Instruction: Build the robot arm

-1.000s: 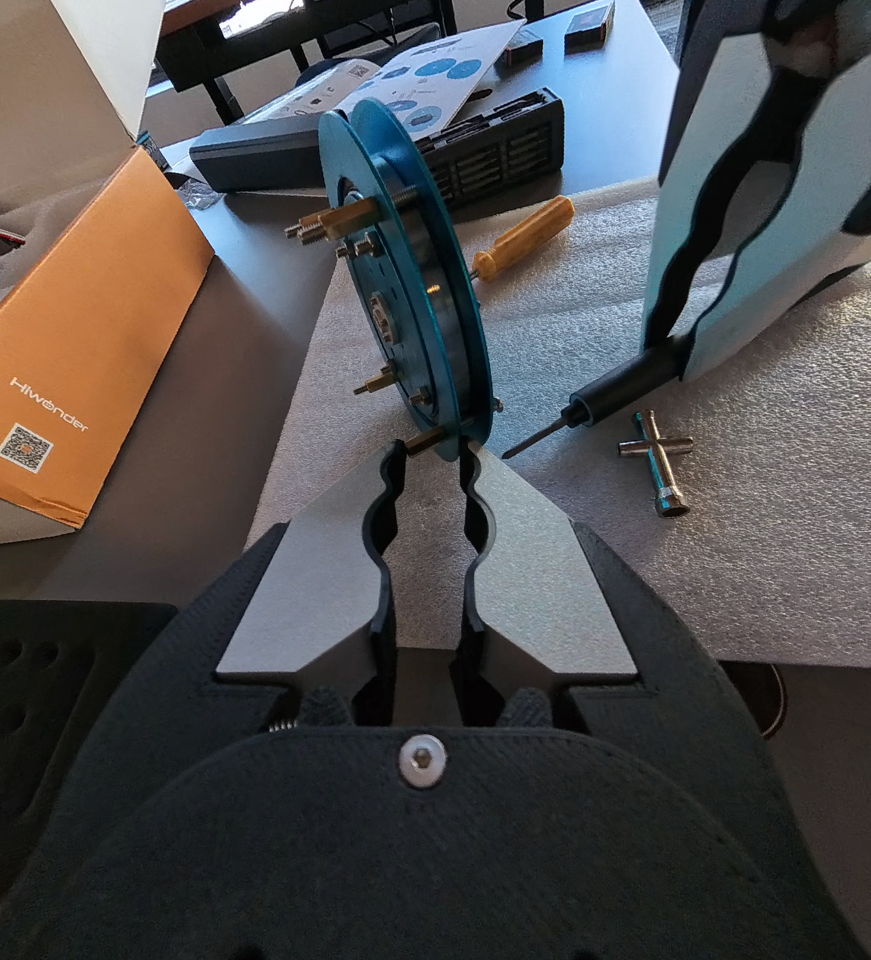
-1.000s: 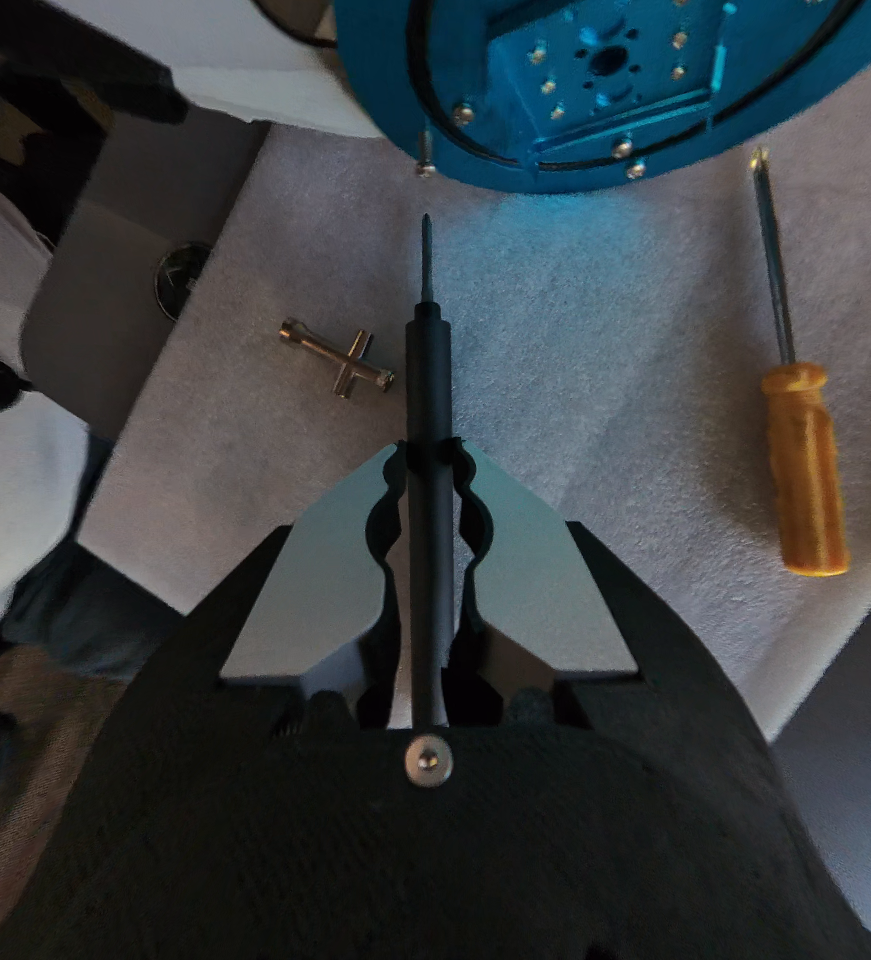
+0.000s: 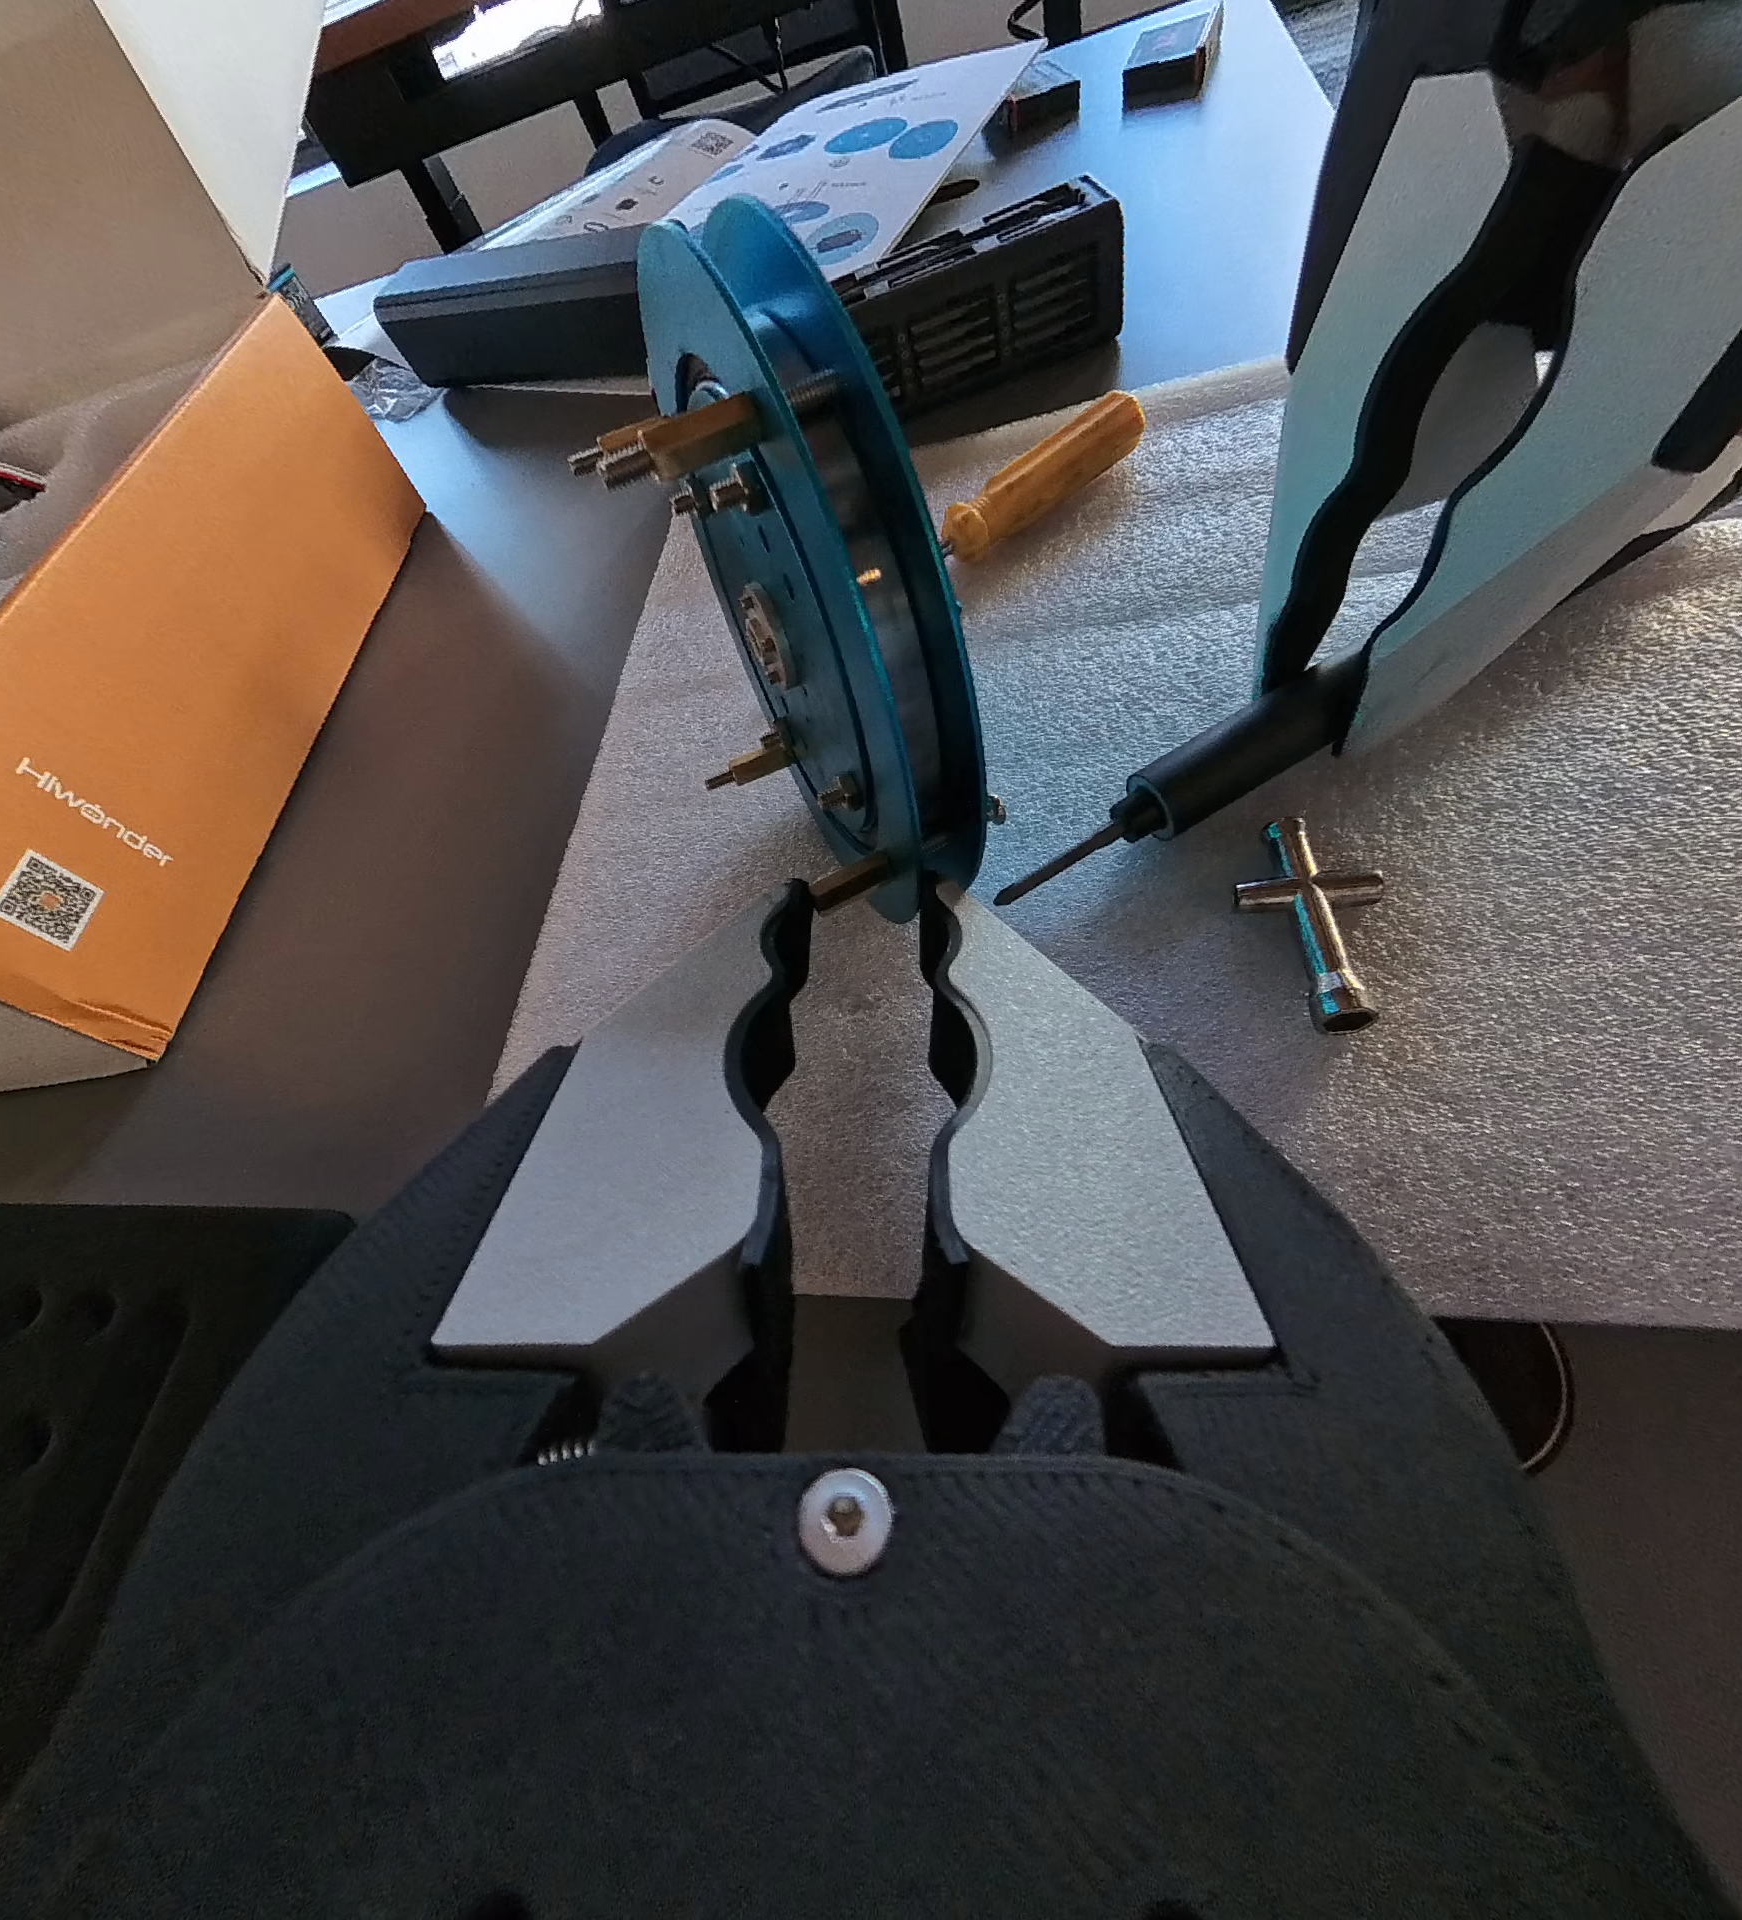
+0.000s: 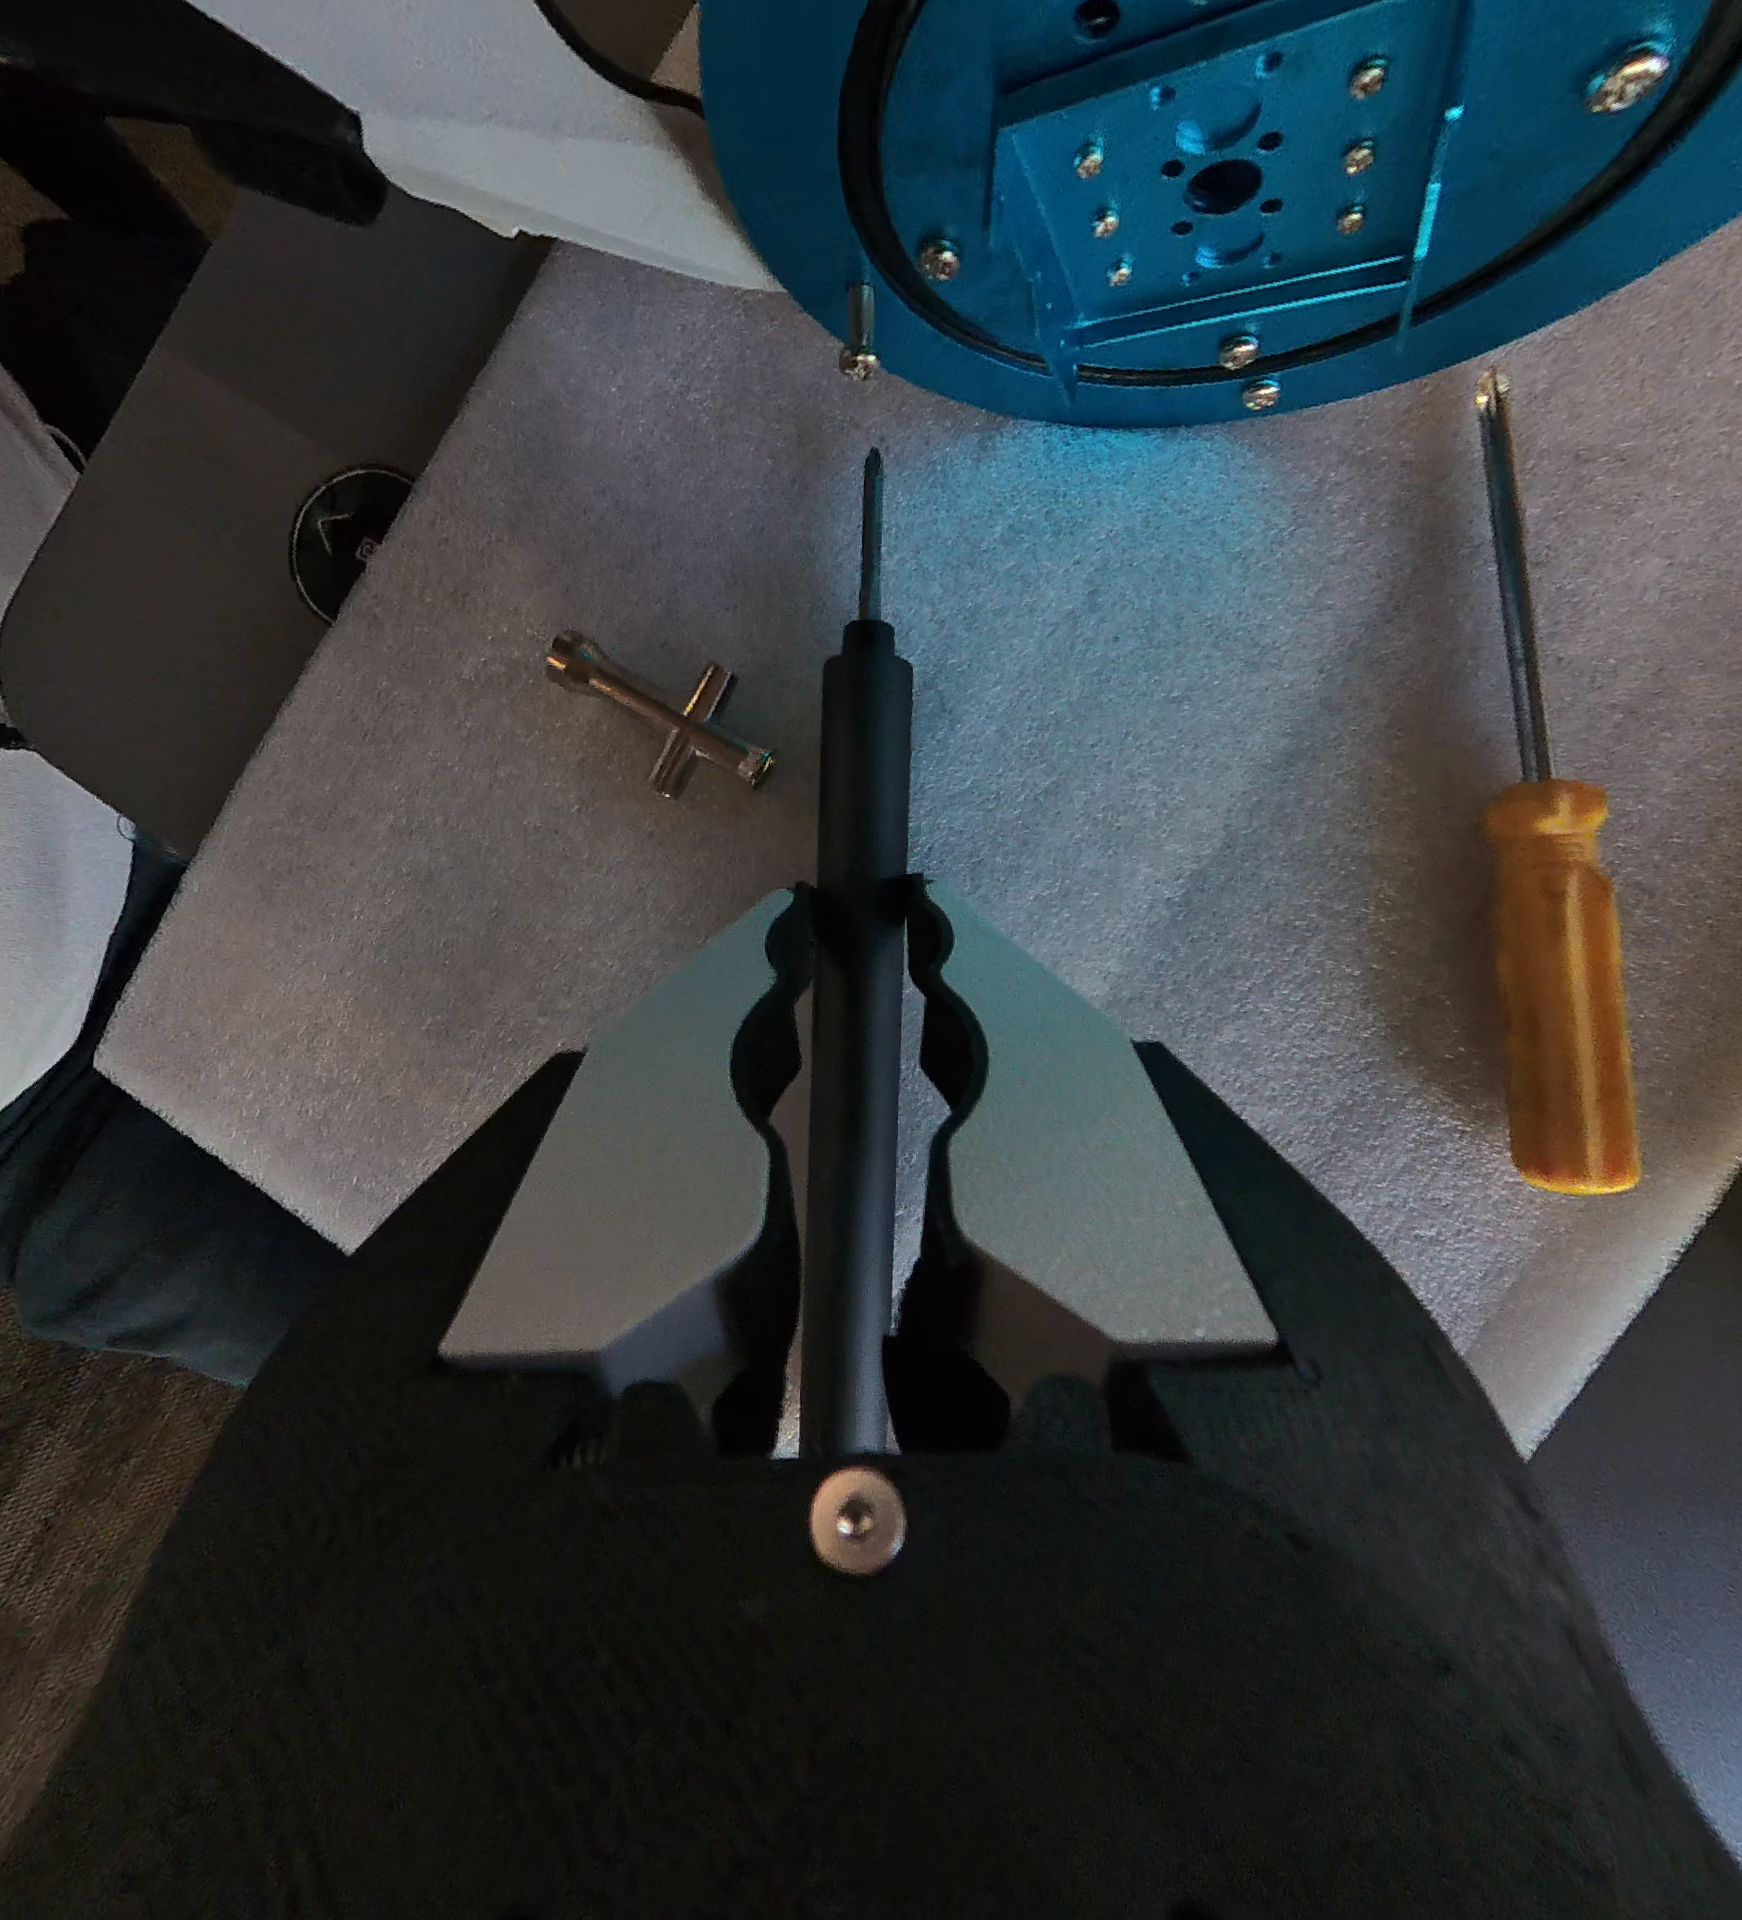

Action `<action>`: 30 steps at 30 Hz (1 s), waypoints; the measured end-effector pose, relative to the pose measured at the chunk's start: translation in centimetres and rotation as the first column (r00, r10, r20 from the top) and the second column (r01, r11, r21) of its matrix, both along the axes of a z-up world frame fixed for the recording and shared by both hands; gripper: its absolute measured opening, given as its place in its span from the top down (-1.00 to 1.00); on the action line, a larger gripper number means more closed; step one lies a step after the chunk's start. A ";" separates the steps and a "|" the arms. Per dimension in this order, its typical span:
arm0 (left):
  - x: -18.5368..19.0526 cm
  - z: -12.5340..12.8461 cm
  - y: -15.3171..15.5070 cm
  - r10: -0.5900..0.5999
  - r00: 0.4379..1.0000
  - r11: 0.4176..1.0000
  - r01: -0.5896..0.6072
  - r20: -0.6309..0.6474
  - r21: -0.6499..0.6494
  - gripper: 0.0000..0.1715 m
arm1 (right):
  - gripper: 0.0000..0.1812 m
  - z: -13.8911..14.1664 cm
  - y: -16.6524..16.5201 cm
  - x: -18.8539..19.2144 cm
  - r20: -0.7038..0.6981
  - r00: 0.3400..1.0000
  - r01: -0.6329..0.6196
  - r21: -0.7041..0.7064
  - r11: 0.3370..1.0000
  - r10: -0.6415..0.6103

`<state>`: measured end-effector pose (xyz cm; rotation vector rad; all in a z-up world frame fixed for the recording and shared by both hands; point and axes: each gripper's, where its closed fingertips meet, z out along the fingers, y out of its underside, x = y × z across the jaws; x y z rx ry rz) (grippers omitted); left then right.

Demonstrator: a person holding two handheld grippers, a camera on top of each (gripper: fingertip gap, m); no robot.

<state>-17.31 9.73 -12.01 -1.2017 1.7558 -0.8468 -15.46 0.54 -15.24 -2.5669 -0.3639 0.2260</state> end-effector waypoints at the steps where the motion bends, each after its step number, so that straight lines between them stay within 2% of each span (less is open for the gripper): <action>1: 0.0 0.0 0.0 0.000 1.000 1.000 0.000 0.000 -0.001 0.77 | 0.83 0.0 0.0 0.0 0.000 1.000 0.002 -0.003 1.000 -0.002; 15: 0.0 0.0 0.0 0.001 1.000 1.000 -0.001 0.002 0.007 0.77 | 0.83 -0.1 -0.3 0.0 0.013 1.000 0.007 -0.002 1.000 -0.007; 25: 0.0 0.0 0.0 0.003 1.000 1.000 -0.003 0.003 0.007 0.77 | 0.83 1.4 -0.5 0.4 0.209 0.976 0.048 0.036 0.998 -0.055; 30: 0.0 0.0 0.0 0.004 1.000 1.000 -0.004 0.004 0.008 0.77 | 0.83 1.4 -0.8 0.3 0.232 0.969 0.069 0.051 0.996 -0.079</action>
